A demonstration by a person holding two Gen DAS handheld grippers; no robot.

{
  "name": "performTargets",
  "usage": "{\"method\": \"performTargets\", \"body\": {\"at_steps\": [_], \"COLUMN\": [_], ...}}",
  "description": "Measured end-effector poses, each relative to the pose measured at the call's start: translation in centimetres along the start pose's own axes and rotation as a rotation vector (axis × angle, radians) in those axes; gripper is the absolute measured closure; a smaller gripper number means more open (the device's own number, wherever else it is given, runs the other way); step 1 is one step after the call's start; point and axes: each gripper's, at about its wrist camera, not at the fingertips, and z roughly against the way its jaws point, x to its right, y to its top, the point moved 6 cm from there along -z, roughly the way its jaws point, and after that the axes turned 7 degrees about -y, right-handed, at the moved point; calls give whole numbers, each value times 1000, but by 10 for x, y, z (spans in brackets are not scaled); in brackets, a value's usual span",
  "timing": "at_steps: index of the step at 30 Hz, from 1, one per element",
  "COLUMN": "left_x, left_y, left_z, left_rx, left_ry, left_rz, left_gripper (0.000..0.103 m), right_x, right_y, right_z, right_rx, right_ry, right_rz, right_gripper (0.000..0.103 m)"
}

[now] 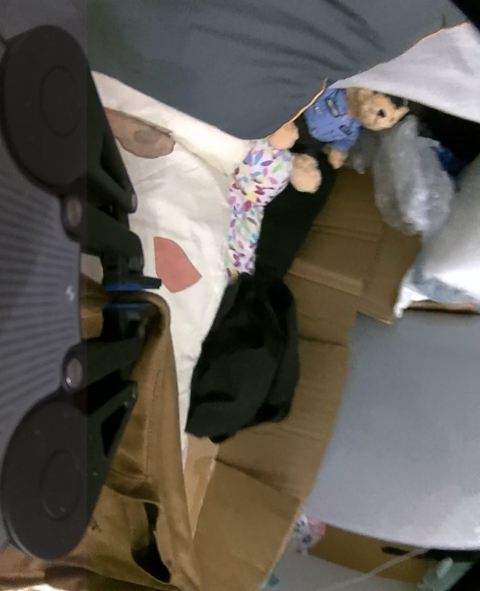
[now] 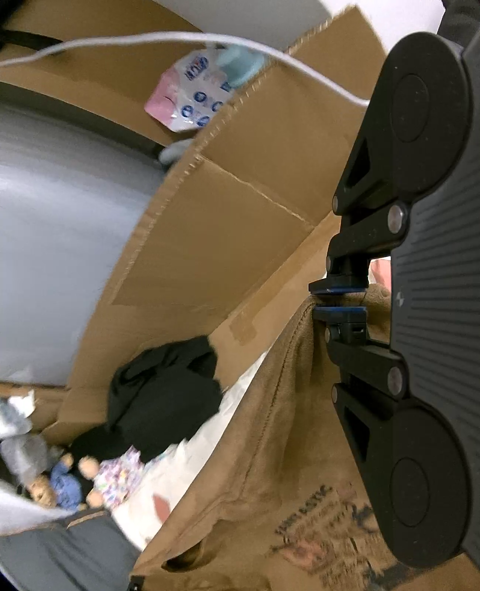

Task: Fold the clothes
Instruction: 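Lower the held T-shirt back onto the duvet with both grippers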

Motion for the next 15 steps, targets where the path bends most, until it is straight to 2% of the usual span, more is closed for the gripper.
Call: {"method": "performTargets", "body": {"at_steps": [3, 7, 15], "left_x": [-5, -7, -11], "left_y": [5, 13, 24], "left_z": [-22, -49, -89], "left_rx": [-11, -32, -66], "left_ry": [3, 42, 97], "left_rz": [29, 1, 14], "left_gripper": [96, 96, 96], "right_x": [-1, 3, 7], "right_y": [0, -2, -4], "right_z": [-23, -47, -88], "right_rx": [-21, -34, -68], "right_ry": [-11, -31, -102], "right_rz": [8, -28, -50], "right_gripper": [96, 96, 96]}}
